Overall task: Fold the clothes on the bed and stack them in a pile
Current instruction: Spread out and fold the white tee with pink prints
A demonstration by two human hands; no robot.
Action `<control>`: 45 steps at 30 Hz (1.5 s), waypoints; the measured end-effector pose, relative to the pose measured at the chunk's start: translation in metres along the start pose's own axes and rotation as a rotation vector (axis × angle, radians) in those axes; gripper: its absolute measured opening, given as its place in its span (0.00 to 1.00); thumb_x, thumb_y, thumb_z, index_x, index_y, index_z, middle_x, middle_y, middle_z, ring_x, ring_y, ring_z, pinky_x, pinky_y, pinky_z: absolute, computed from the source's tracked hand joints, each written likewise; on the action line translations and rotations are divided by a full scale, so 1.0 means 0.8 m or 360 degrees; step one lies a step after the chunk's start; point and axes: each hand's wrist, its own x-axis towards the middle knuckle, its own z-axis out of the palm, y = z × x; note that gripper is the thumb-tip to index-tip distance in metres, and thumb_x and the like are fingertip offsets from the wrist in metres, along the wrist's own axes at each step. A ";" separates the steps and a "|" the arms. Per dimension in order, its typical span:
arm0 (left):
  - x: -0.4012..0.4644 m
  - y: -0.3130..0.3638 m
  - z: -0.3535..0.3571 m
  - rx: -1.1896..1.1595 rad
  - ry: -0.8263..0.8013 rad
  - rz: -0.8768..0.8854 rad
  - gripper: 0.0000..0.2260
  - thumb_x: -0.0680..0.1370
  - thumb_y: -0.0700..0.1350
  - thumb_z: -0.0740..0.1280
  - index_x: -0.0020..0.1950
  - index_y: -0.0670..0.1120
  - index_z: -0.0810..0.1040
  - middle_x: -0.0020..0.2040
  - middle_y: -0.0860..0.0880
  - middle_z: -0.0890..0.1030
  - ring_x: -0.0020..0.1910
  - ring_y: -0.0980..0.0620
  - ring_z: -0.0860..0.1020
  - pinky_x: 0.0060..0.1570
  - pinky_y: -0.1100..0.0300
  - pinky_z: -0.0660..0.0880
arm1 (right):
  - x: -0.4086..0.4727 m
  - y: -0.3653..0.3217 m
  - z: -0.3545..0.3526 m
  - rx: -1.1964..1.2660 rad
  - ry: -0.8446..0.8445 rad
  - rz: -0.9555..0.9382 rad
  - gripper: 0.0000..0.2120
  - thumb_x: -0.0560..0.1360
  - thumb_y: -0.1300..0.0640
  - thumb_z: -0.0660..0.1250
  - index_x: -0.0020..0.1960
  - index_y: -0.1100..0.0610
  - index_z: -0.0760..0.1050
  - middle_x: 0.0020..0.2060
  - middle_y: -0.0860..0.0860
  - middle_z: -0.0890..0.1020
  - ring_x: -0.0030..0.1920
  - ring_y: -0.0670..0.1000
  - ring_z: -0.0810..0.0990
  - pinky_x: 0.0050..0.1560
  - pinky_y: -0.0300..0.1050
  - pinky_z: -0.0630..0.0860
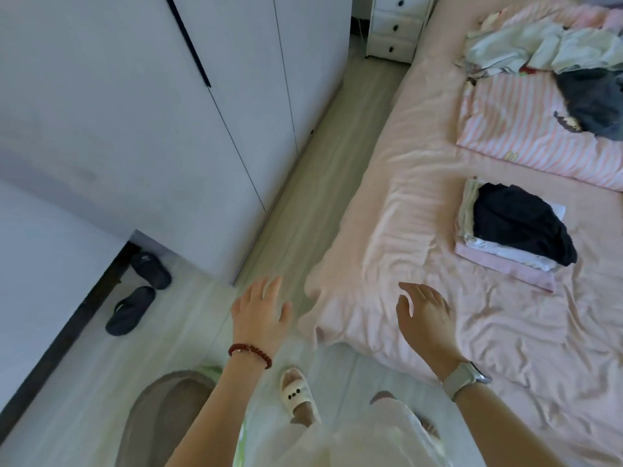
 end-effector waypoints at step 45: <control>0.990 0.602 -0.123 0.0437 -0.0569 0.2129 0.21 0.79 0.49 0.60 0.71 0.47 0.65 0.69 0.47 0.68 0.68 0.48 0.66 0.64 0.53 0.65 | 0.783 -0.087 -0.192 0.0390 0.0753 0.1576 0.18 0.79 0.55 0.54 0.69 0.51 0.67 0.65 0.48 0.72 0.67 0.51 0.67 0.67 0.46 0.59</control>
